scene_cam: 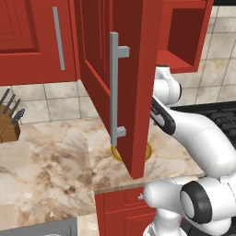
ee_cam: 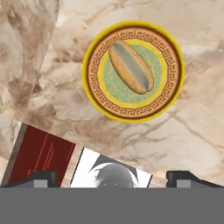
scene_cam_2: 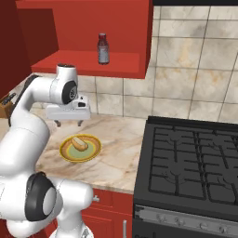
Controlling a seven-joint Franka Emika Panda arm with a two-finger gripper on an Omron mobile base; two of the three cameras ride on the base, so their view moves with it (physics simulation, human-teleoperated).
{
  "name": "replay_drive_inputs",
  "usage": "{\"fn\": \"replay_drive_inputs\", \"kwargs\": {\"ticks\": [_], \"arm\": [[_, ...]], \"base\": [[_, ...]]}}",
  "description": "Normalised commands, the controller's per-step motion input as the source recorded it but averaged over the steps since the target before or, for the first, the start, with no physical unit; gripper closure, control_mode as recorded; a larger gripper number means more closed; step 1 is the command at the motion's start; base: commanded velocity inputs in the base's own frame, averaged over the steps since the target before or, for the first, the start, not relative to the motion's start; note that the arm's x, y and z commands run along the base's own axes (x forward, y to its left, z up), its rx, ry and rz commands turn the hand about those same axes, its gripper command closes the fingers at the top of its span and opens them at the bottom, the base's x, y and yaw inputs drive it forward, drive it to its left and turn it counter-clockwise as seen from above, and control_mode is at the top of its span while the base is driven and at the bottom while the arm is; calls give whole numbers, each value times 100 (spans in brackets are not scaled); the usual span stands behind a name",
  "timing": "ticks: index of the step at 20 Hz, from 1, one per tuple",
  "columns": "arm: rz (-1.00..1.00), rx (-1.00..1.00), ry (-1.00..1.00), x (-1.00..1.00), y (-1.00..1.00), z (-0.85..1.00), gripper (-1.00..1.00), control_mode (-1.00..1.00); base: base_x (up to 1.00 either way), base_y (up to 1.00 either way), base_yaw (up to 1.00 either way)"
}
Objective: Move the hot dog bun to the plate on the dining table and place the condiment next to that plate. Then navigate to the fridge and take the sausage and place it on the plate as well.
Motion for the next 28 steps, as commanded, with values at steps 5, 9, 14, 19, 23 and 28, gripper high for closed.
{"fn": "replay_drive_inputs", "kwargs": {"ticks": [5, 9, 14, 19, 23, 28], "arm": [[9, 0, 21, 22, 0, -34, -100, -100], [1, 0, 6, 12, 0, -33, -100, -100], [1, 0, 0, 9, 0, -34, -100, -100], [0, -9, -3, 10, 0, -38, -100, -100], [0, -8, -2, 11, 1, -34, -100, -100], [0, -2, 0, 20, 0, -21, -100, -100]], "base": [[0, 0, 0], [0, 0, 0], [0, 0, 0], [0, 0, 0], [0, 0, 0], [0, 0, 0]]}}
